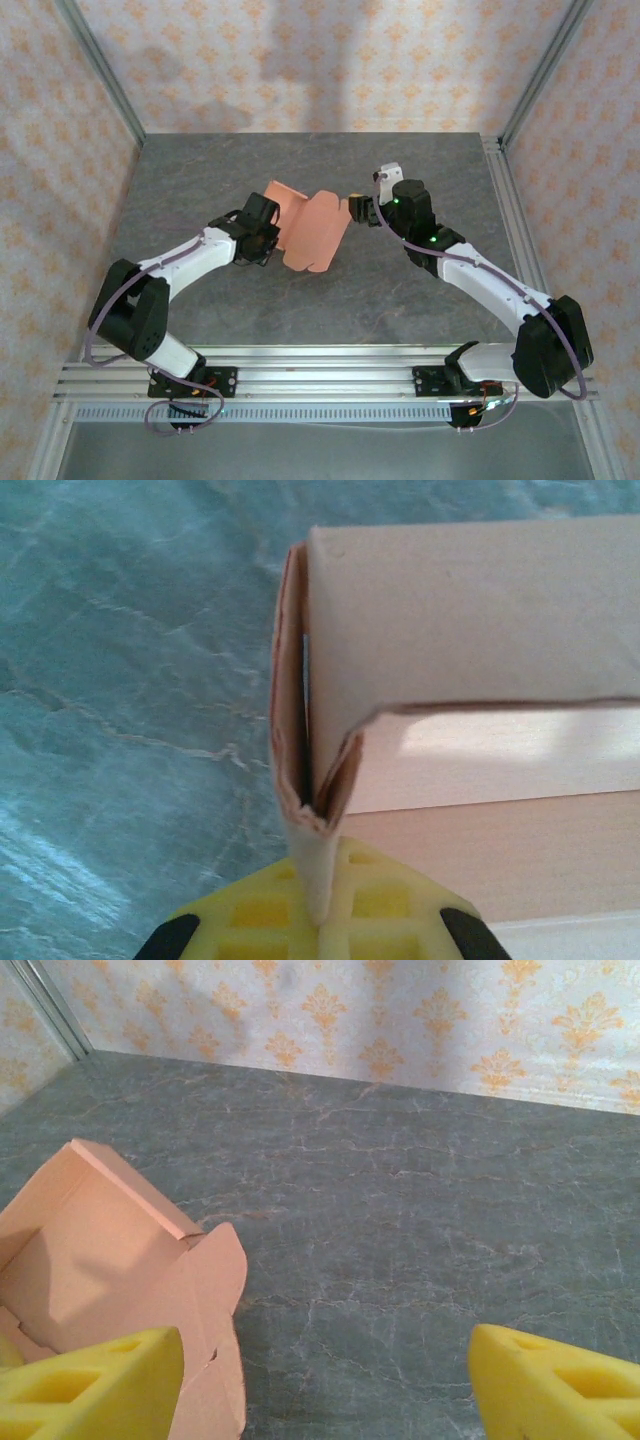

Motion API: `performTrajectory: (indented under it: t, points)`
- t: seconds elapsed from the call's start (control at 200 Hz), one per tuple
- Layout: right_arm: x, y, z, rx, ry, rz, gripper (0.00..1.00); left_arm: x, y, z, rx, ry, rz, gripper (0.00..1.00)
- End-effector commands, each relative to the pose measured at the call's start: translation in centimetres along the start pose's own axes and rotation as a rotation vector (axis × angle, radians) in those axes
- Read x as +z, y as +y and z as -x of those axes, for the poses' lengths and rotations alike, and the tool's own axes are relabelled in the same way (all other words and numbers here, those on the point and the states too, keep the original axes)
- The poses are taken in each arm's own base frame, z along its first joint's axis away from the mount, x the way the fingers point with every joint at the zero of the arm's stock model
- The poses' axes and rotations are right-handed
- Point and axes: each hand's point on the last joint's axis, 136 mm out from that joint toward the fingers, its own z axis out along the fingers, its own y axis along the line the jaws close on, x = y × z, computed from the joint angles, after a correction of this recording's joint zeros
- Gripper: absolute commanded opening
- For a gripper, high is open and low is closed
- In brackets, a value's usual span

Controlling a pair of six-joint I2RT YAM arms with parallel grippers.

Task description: Fold the paper box

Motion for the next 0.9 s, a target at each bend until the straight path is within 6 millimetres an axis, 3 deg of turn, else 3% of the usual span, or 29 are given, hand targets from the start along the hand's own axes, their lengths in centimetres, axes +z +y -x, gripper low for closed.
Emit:
performTrajectory:
  t: [0.0,0.225,0.43,0.641,0.751,0.896]
  points:
    - [0.1,-0.6,0.4,0.001,-0.027,-0.024,0.75,1.6,2.4,-0.5,-0.083,0.025,0.084,0.05]
    - [0.4,-0.9,-0.1,-0.003,-0.014,-0.033,0.75,3.2,3.3,-1.5,-0.074,0.072,0.171,0.08]
    - [0.7,-1.0,0.0,-0.002,-0.022,-0.04,0.75,4.0,3.9,-2.1,-0.112,0.1,0.166,0.21]
    - [1.0,-1.0,-0.1,-0.003,-0.017,-0.035,0.75,3.0,2.6,-1.6,-0.109,0.083,0.121,0.38]
    - [0.9,-0.9,0.1,-0.002,-0.023,-0.034,0.74,2.0,2.0,-1.0,-0.088,0.053,0.101,0.51]
    - [1.0,-0.8,0.2,0.001,-0.023,-0.027,0.74,0.2,1.4,0.6,-0.028,-0.028,0.079,0.78]
